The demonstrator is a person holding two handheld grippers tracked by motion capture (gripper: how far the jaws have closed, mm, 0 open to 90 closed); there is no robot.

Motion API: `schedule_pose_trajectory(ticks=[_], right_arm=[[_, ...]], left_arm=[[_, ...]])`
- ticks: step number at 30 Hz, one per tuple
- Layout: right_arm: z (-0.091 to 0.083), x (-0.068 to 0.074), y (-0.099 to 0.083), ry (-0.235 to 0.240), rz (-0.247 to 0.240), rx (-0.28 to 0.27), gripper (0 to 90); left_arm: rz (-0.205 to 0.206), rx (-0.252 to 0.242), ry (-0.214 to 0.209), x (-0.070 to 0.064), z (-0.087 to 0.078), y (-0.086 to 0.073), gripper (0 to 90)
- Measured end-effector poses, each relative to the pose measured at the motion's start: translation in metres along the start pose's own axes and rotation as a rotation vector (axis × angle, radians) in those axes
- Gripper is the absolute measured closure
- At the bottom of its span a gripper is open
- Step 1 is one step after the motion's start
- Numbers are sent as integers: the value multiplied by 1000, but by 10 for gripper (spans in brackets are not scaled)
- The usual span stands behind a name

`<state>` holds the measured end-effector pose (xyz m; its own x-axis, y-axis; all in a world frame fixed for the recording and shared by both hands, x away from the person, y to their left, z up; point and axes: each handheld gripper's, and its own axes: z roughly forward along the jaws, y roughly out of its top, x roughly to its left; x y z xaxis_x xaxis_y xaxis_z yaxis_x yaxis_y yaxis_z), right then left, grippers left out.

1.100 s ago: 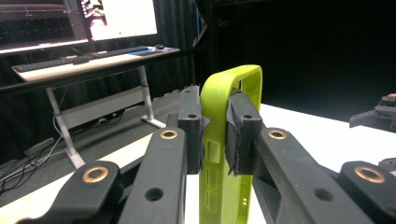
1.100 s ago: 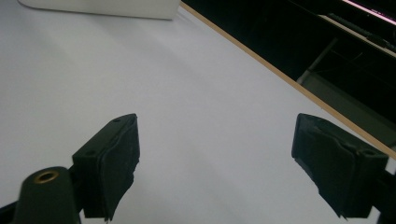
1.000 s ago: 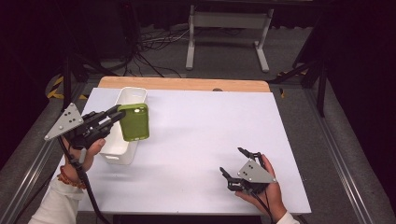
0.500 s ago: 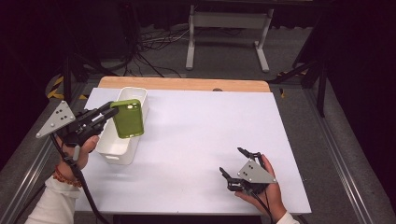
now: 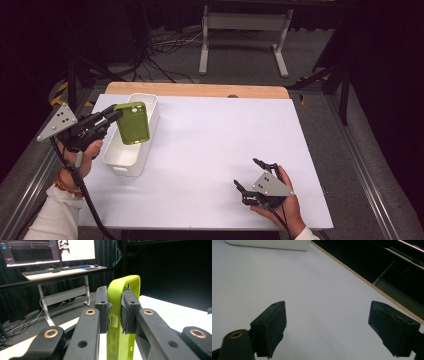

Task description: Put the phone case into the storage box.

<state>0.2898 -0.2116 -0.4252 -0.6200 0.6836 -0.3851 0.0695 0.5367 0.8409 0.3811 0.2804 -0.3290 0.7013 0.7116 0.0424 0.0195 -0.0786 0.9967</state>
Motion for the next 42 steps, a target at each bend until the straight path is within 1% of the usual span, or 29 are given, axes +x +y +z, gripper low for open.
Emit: schedule_pose_trajectory(ticks=[3,4,9,13,14,16,18,22,25,28,29,31,32,33,35,36,37,38,39,40,42], right_arm=[[1,0,0,0,0,0,162],[1,0,0,2,2,0,162],[2,1,-1,4,2,7,162],[3,1,-1,6,2,8,162],[3,1,-1,7,-1,9,162],[3,1,-1,7,-1,10,162],[4,1,-1,7,3,10,162],[4,1,-1,7,4,11,162],[5,1,-1,9,4,14,162],[6,1,-2,10,6,17,162],[6,1,-2,10,7,17,162],[7,1,-2,11,8,19,162],[7,1,-2,11,8,20,162],[7,1,-2,11,7,20,162],[7,1,-2,11,9,20,162],[8,1,-2,11,8,21,162],[8,1,-2,12,7,21,162],[8,1,-2,11,7,22,162],[8,1,-2,11,7,23,162],[8,1,-2,10,13,26,162],[9,0,-3,10,14,28,163]], left_arm=[[-5,-6,6,5,0,0,787],[-13,-9,4,7,0,0,787],[2,6,12,14,5,1,787],[0,-1,19,19,10,2,787],[6,2,27,22,12,3,787],[8,5,30,24,13,4,787],[4,14,37,30,18,6,787],[14,36,48,37,26,7,787],[7,37,50,44,30,7,787],[-1,41,38,51,35,4,787],[6,47,42,53,37,3,786],[0,55,42,57,42,0,786],[0,55,42,57,42,0,786],[5,55,49,59,46,-2,786],[6,63,47,61,48,-3,786],[15,72,61,63,51,-4,786],[18,76,62,64,52,-5,786],[13,78,58,65,54,-6,786],[15,93,52,68,56,-8,786],[15,93,52,68,56,-8,786],[4,90,48,71,62,-12,786]])
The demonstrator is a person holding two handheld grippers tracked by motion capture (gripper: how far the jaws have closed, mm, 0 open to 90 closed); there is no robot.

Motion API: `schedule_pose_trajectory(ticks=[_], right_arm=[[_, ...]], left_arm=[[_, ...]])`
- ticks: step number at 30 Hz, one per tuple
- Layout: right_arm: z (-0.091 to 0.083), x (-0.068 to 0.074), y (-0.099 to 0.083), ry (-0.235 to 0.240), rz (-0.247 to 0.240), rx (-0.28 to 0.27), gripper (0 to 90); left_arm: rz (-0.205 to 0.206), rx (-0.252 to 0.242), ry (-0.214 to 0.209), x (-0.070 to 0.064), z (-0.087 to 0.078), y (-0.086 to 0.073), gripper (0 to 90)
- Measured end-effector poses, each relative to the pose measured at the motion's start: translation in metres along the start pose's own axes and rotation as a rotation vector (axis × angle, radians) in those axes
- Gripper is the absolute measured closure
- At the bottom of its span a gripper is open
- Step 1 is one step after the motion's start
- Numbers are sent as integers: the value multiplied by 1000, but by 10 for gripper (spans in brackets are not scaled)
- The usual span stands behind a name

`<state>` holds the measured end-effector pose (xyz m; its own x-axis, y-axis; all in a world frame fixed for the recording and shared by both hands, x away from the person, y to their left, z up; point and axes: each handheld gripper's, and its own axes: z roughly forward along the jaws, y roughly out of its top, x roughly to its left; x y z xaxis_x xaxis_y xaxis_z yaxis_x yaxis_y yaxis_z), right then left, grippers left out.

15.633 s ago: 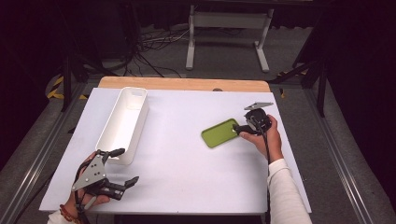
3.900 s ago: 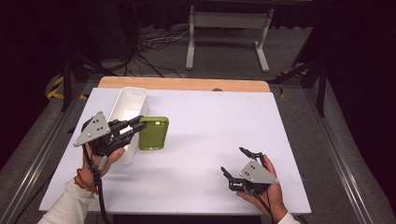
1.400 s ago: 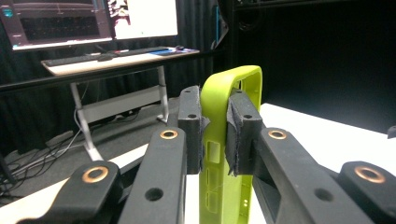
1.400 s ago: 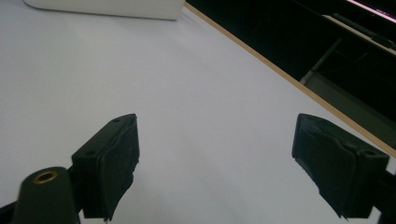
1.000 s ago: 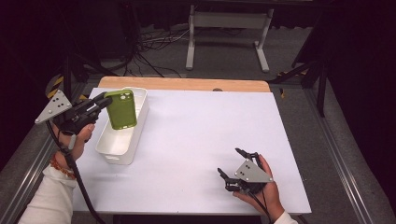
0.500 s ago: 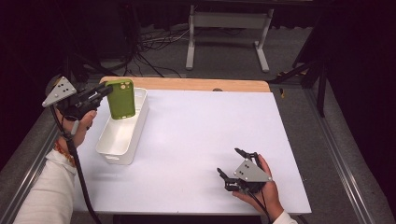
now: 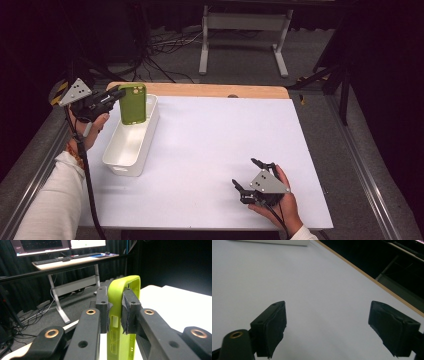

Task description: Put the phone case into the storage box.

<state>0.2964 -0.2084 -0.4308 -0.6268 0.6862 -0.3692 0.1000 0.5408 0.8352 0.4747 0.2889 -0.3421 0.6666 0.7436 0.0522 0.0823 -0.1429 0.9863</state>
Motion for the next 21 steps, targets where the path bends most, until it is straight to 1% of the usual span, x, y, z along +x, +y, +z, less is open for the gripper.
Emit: schedule_pose_trajectory(ticks=[1,3,4,5,6,7,8,9,12,14,16,18,19,21], right_arm=[[1,0,0,7,-3,4,189],[1,0,-1,8,-2,4,189],[2,0,-1,12,-1,3,188],[2,0,-1,10,-1,3,185],[3,0,-1,7,-1,5,180],[3,-1,-1,7,1,7,175],[4,-1,-1,5,2,8,173],[4,-1,-1,4,-1,11,172],[5,-1,-1,3,4,14,171],[6,-1,-2,3,4,17,171],[7,-1,-2,4,4,19,171],[8,-1,-2,6,0,22,171],[8,-1,-2,6,0,22,171],[8,-1,-2,6,1,23,171]], left_arm=[[0,2,3,2,5,-3,785],[-5,4,0,3,8,-5,785],[3,6,-7,5,11,-7,786],[-5,13,-14,6,13,-9,785],[-3,14,-12,7,16,-11,785],[-12,28,-21,10,21,-15,785],[-14,31,-30,11,26,-18,785],[-4,41,-27,12,29,-21,785],[-15,48,-30,16,35,-27,785],[-8,61,-21,19,40,-31,785],[-11,57,-35,22,44,-36,785],[0,74,-23,23,46,-39,786],[-9,66,-24,25,48,-41,786],[-9,59,-19,26,51,-44,785]])
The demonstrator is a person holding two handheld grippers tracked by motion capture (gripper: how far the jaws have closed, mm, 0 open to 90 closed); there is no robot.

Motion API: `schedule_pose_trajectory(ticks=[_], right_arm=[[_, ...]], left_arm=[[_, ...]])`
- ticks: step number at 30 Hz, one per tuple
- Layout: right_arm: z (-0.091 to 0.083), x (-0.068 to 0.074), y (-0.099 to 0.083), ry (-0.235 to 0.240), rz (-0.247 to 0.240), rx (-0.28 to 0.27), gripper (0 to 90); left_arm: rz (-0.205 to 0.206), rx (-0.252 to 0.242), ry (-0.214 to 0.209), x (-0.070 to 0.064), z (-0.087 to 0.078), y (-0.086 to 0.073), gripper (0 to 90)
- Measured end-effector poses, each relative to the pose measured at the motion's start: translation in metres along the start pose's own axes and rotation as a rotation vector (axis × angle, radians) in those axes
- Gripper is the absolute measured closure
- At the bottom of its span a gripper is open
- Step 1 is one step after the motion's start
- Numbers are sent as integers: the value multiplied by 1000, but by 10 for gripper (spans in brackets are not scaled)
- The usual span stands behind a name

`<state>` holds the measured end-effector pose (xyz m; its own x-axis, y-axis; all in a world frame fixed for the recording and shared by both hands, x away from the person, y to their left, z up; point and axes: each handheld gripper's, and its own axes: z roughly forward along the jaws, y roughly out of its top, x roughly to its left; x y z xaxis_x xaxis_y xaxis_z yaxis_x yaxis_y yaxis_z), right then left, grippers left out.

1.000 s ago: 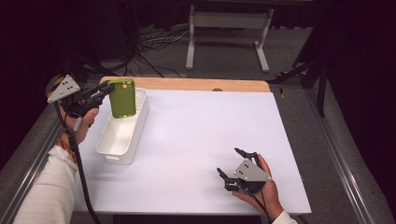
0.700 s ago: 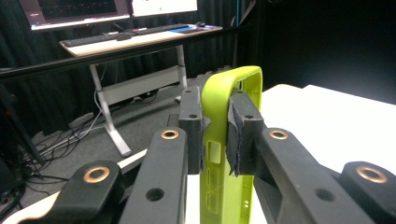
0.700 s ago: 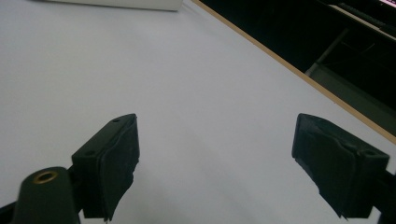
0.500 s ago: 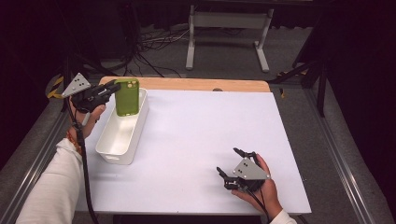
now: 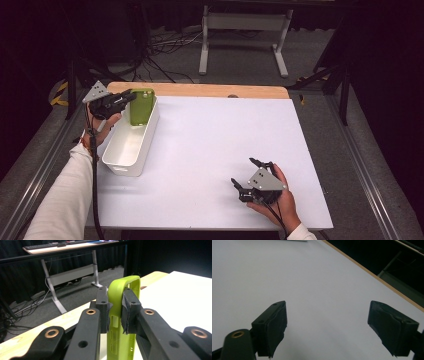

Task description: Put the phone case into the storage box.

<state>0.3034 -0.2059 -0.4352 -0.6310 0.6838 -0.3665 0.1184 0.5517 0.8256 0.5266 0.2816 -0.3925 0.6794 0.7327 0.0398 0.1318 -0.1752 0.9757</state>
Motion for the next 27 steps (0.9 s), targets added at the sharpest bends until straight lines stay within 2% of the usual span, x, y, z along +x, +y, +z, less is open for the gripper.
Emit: schedule_pose_trajectory(ticks=[4,12,14,18,21,27], right_arm=[[0,0,0,0,2,4,171],[2,1,-1,10,0,12,172],[3,2,-1,13,-5,15,172],[3,2,-1,18,-6,17,172],[4,3,-1,22,-10,20,172],[4,4,0,30,-14,24,172]], left_arm=[[18,15,0,-1,5,-2,785],[18,-21,7,2,9,-6,785],[14,-34,22,5,9,-8,784],[22,-33,20,6,10,-9,783],[28,-36,38,6,11,-10,778],[17,-7,68,9,10,-13,685]])
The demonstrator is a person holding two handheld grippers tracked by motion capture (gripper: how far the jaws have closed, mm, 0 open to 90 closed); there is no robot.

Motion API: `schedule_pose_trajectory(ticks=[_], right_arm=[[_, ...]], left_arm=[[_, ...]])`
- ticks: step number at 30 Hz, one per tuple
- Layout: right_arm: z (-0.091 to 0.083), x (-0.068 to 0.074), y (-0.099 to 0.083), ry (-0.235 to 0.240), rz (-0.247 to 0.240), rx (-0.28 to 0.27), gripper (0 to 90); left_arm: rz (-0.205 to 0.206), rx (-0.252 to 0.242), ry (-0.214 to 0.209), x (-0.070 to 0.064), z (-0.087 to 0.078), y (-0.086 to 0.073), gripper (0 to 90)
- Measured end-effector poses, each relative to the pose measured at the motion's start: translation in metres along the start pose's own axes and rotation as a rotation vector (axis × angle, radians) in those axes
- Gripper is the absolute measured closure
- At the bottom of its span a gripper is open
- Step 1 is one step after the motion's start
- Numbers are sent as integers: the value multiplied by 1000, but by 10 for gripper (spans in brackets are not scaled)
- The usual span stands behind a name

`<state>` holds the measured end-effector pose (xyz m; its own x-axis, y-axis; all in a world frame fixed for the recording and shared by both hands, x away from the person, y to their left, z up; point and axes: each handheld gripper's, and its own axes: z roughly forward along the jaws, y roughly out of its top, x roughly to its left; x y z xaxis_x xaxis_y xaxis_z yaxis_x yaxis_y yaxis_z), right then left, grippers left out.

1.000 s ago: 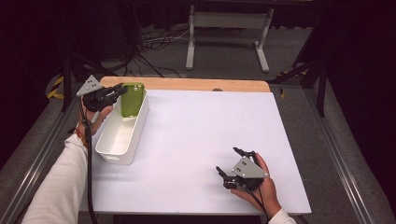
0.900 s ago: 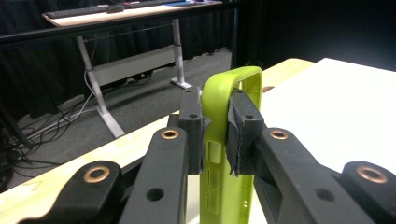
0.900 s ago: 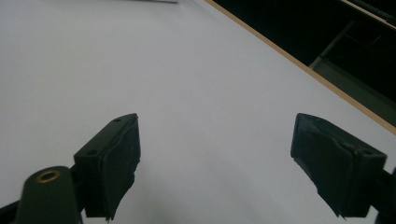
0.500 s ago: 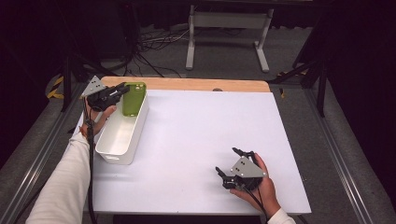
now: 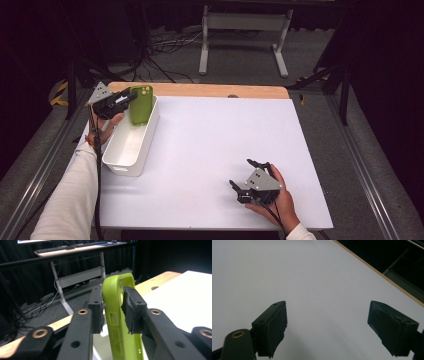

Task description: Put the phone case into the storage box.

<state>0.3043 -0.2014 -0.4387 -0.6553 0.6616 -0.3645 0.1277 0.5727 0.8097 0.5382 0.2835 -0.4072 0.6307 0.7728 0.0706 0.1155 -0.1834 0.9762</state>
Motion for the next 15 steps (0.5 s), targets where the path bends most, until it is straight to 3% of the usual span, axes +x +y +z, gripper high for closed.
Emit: schedule_pose_trajectory(ticks=[3,15], right_arm=[[0,0,0,0,-2,1,172],[-2,0,2,8,-3,-2,172]], left_arm=[[0,2,19,1,-1,0,617],[-11,48,44,6,-6,-3,518]])
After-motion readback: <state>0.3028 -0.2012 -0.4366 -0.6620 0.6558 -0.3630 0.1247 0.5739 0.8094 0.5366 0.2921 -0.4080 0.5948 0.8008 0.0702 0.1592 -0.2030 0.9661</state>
